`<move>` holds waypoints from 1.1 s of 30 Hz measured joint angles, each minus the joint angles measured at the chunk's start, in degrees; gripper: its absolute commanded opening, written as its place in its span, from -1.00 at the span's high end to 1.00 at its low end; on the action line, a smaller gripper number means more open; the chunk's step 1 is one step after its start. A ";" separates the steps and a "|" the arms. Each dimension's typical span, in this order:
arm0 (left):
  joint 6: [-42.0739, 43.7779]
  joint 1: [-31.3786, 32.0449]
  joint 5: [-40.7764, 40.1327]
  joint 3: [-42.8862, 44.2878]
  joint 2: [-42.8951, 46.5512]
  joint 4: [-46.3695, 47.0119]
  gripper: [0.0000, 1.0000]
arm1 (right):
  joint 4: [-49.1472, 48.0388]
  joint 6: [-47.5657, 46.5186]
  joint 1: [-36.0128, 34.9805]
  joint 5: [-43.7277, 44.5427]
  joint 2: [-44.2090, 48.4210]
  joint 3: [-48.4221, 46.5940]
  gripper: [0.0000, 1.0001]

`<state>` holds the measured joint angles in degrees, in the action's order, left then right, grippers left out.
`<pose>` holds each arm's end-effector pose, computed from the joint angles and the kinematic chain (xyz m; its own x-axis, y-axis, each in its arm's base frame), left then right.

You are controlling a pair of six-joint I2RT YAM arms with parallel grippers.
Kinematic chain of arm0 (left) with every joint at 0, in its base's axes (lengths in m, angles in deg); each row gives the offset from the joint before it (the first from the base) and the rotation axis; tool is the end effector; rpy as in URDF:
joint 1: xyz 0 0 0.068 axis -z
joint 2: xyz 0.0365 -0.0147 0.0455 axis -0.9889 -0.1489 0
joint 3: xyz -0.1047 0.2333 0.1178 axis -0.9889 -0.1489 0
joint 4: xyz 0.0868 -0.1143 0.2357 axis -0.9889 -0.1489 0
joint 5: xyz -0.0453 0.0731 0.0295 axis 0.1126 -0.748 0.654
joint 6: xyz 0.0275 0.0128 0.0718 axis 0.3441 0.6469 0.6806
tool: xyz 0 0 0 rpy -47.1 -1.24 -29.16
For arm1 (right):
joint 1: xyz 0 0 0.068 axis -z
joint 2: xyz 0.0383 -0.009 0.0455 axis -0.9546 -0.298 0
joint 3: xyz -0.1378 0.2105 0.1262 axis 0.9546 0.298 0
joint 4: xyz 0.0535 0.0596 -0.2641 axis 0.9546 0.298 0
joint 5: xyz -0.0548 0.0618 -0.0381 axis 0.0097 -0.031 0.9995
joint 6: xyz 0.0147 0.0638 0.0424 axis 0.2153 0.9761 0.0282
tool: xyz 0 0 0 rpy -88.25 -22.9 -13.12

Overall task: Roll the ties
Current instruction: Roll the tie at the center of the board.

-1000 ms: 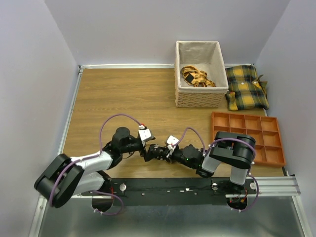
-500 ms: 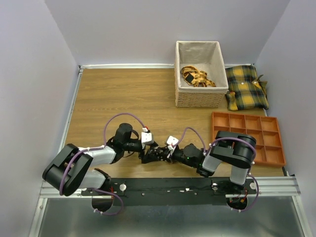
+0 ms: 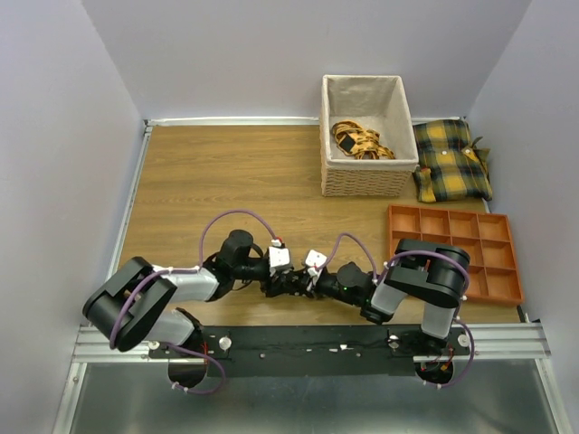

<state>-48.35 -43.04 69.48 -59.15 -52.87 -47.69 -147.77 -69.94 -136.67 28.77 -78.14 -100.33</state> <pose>0.1624 -0.1873 0.1168 -0.1581 0.3357 -0.9286 0.9850 0.1192 -0.1246 0.1275 0.2641 0.0872 -0.0305 -0.2128 -0.9766 -0.9102 0.4098 -0.0608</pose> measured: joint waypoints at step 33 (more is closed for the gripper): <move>19.71 -0.57 7.39 5.35 -1.79 -13.84 -0.23 | 11.15 0.22 1.90 -0.07 5.40 -1.42 0.99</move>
<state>-28.64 -43.61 76.87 -53.80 -54.66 -61.52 -136.62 -69.72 -134.77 28.70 -72.74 -101.76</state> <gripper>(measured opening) 0.727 0.330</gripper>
